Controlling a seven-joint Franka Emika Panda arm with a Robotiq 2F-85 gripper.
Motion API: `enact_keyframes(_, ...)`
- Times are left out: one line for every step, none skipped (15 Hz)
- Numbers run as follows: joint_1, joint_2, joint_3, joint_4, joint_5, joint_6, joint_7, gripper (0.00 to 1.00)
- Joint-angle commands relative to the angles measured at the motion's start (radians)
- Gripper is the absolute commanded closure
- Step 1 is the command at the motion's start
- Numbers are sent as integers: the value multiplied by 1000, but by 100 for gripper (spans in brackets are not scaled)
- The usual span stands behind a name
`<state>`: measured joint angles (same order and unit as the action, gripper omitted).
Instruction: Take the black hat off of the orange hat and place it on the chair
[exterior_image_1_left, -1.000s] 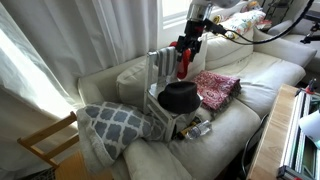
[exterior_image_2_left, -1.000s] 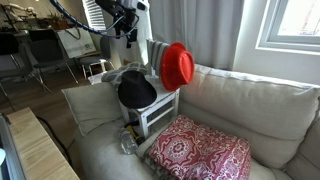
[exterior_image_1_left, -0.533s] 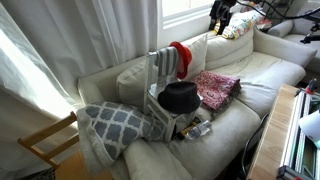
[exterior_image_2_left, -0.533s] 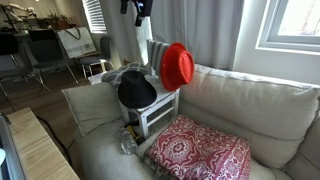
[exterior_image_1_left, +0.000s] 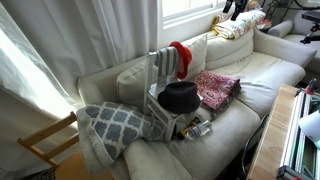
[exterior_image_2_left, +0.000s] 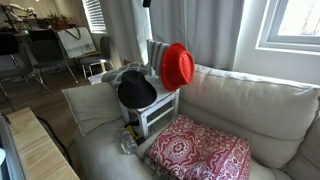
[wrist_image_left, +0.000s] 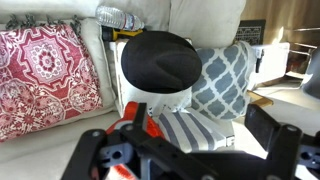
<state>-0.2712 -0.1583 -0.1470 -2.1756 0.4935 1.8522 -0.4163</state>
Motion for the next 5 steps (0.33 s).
enact_keyframes(36,-8,-48,2,-6,0,4,0)
enact_keyframes(35,-13,-55,2,-6,0,4,0)
enact_keyframes(35,-16,-58,2,-6,0,4,0)
enact_keyframes(36,-17,-58,2,-6,0,5,0)
enact_keyframes(38,-17,-58,1,-6,0,5,0)
